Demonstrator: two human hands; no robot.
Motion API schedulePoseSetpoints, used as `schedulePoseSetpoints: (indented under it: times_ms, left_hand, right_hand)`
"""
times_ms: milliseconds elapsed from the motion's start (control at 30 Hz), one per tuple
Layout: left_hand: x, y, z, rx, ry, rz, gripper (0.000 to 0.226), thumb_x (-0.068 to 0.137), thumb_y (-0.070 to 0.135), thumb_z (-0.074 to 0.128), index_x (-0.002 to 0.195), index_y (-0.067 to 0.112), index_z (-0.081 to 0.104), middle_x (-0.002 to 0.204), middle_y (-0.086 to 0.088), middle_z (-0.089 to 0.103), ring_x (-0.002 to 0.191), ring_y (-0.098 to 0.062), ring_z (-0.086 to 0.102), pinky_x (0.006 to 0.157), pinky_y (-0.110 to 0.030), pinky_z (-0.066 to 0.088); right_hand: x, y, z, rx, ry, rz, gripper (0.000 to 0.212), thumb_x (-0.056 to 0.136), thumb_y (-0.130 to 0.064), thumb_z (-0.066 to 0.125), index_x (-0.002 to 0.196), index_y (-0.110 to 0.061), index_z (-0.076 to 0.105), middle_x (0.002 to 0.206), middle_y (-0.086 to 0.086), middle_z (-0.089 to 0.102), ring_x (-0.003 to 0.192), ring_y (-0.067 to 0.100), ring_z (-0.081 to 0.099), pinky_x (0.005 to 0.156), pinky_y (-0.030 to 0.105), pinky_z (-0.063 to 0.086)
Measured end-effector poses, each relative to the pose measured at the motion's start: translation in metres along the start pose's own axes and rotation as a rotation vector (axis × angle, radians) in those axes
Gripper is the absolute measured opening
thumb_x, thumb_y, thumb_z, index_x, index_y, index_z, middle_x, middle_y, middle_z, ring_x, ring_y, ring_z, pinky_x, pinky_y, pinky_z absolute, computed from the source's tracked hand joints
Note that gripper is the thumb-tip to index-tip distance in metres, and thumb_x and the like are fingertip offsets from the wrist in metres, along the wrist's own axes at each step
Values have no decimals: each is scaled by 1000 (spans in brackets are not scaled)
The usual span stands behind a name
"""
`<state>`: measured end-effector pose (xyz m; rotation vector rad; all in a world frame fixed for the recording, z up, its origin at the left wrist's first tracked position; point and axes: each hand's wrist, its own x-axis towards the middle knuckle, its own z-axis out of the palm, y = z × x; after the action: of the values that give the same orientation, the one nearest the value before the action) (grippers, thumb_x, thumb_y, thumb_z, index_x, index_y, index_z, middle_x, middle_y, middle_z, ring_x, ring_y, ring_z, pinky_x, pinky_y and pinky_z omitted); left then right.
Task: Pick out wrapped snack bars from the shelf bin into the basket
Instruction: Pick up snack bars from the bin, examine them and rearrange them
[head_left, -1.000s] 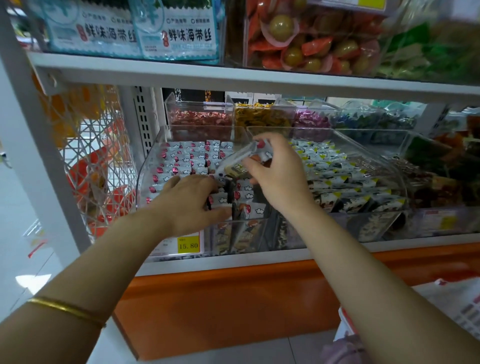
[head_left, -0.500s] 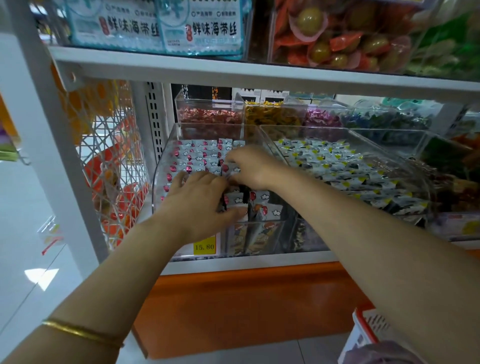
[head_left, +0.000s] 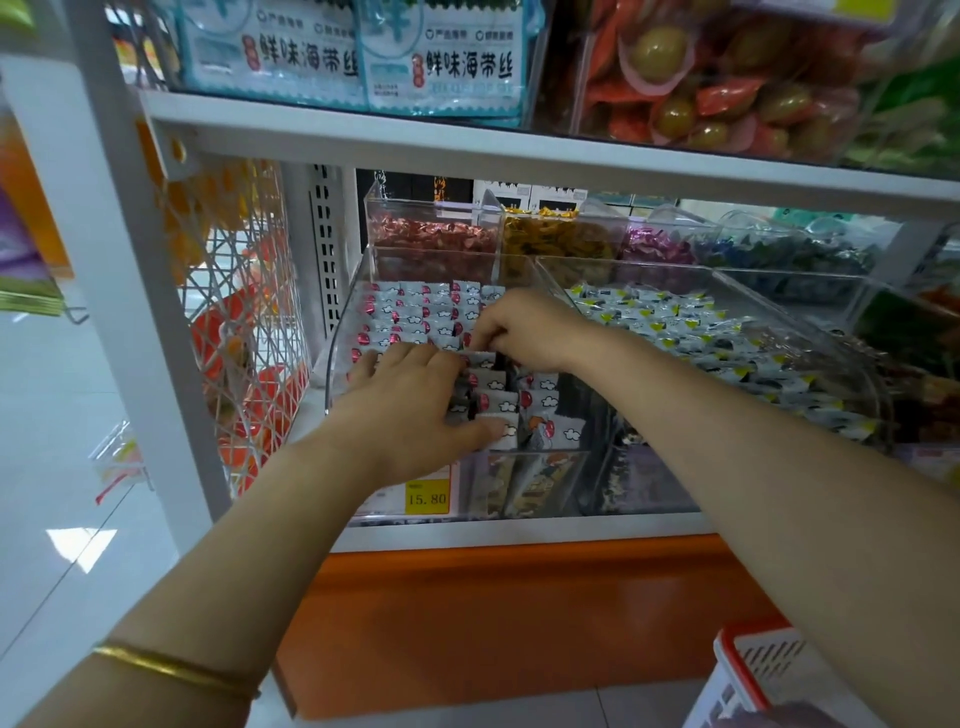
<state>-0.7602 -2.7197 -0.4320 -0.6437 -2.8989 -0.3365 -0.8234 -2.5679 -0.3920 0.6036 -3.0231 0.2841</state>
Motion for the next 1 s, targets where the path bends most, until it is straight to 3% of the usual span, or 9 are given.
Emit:
schedulePoseSetpoints:
  times_ms: [100, 200, 333, 467, 533, 600, 833, 900, 1000]
  left_hand:
    - [-3, 2, -3, -34, 19, -11, 87, 70, 76, 29, 138, 22, 36, 140, -2, 41, 132, -21, 28, 110, -44, 18]
    - [-5, 0, -4, -57, 54, -22, 81, 76, 72, 34, 139, 21, 34, 143, -2, 38, 134, -21, 26, 110, -42, 19]
    - [-4, -4, -6, -132, 114, -40, 67, 85, 58, 45, 139, 18, 35, 141, -3, 41, 132, -22, 28, 109, -39, 23]
    - [-4, -5, -6, -212, 159, -64, 59, 88, 44, 54, 137, 16, 39, 139, -5, 42, 131, -23, 31, 107, -38, 27]
    - [-3, -6, -6, -249, 205, -61, 53, 89, 37, 56, 135, 14, 42, 136, -7, 45, 127, -23, 35, 101, -33, 32]
    - [-2, -7, -8, -299, 262, -63, 49, 91, 31, 56, 133, 11, 44, 134, -9, 47, 124, -23, 41, 94, -27, 34]
    - [-9, 1, -17, -685, 409, -212, 39, 95, 25, 49, 132, 14, 46, 122, -3, 57, 97, -15, 56, 67, -18, 45]
    - [-13, 5, -19, -848, 363, -270, 39, 97, 28, 46, 133, 12, 46, 111, -3, 62, 93, -17, 60, 71, -24, 50]
    - [-20, 10, -20, -1136, 244, -331, 29, 99, 26, 42, 118, 8, 56, 90, -7, 65, 85, -21, 65, 78, -38, 57]
  right_hand:
    - [6, 2, -2, 55, 27, -6, 32, 90, 6, 48, 104, -12, 71, 119, 5, 66, 109, 18, 59, 85, 22, 41]
    - [14, 5, -1, 17, 135, 29, 24, 88, 0, 55, 99, -15, 70, 111, 3, 66, 106, 20, 58, 99, 35, 41]
    - [25, 10, 7, -187, 161, 41, 4, 87, -29, 63, 90, -28, 65, 105, -5, 66, 112, 22, 49, 110, 45, 26]
    - [30, 10, 14, -259, 184, 54, 16, 86, -32, 65, 73, -32, 56, 95, -7, 64, 108, 19, 47, 112, 47, 20]
    - [26, 8, 9, -76, 225, 39, 12, 85, -26, 66, 76, -24, 59, 88, -6, 62, 98, 16, 53, 105, 43, 33]
    - [18, 6, 0, 141, 270, 41, 7, 86, -18, 65, 82, -15, 61, 82, -5, 58, 82, 12, 56, 88, 38, 48]
    - [-52, -9, -6, 510, 791, 96, 7, 91, -13, 58, 86, -10, 54, 89, 11, 61, 76, 27, 65, 67, 43, 54]
    - [-74, -15, -1, 714, 854, 137, 6, 92, -12, 57, 89, -8, 53, 91, 14, 62, 67, 26, 67, 57, 36, 57]
    - [-99, -26, 5, 1109, 785, 195, 5, 93, -6, 54, 92, -1, 54, 88, 17, 63, 60, 21, 67, 55, 31, 58]
